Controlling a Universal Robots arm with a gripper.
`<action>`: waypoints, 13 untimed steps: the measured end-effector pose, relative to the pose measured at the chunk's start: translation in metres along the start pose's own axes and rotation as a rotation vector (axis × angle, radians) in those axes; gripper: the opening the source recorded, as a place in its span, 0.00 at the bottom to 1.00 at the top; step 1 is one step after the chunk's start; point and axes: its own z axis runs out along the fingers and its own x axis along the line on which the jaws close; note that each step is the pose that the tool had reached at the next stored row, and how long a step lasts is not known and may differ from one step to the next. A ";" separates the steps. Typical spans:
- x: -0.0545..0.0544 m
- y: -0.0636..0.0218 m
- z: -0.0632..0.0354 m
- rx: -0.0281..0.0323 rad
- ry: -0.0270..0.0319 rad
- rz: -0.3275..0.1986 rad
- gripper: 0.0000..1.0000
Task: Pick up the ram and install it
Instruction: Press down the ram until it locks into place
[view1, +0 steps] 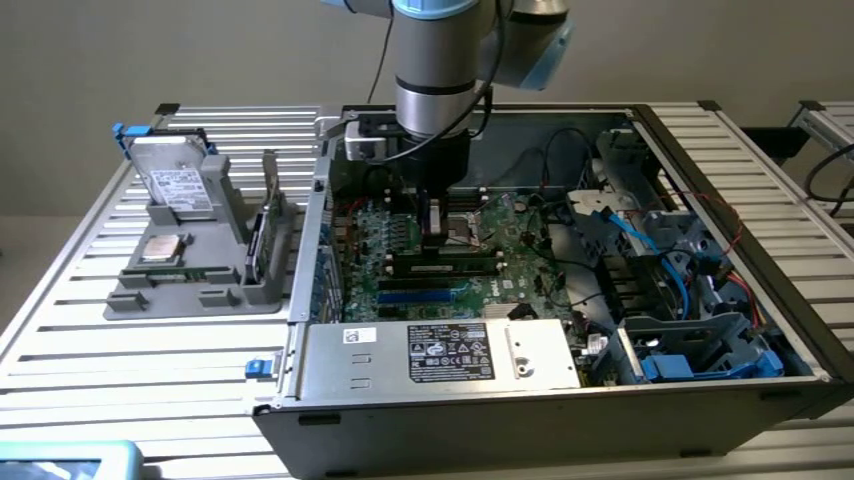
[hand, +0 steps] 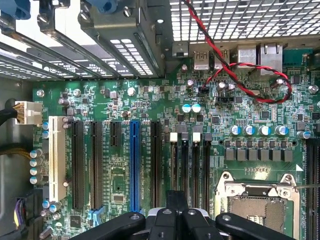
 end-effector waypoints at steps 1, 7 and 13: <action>0.000 0.0000 0.0005 0.0000 -0.0003 0.000 0.11; 0.000 0.0001 0.0041 -0.0007 -0.0036 0.000 0.11; -0.001 -0.0006 0.0039 0.0002 -0.0095 0.000 0.11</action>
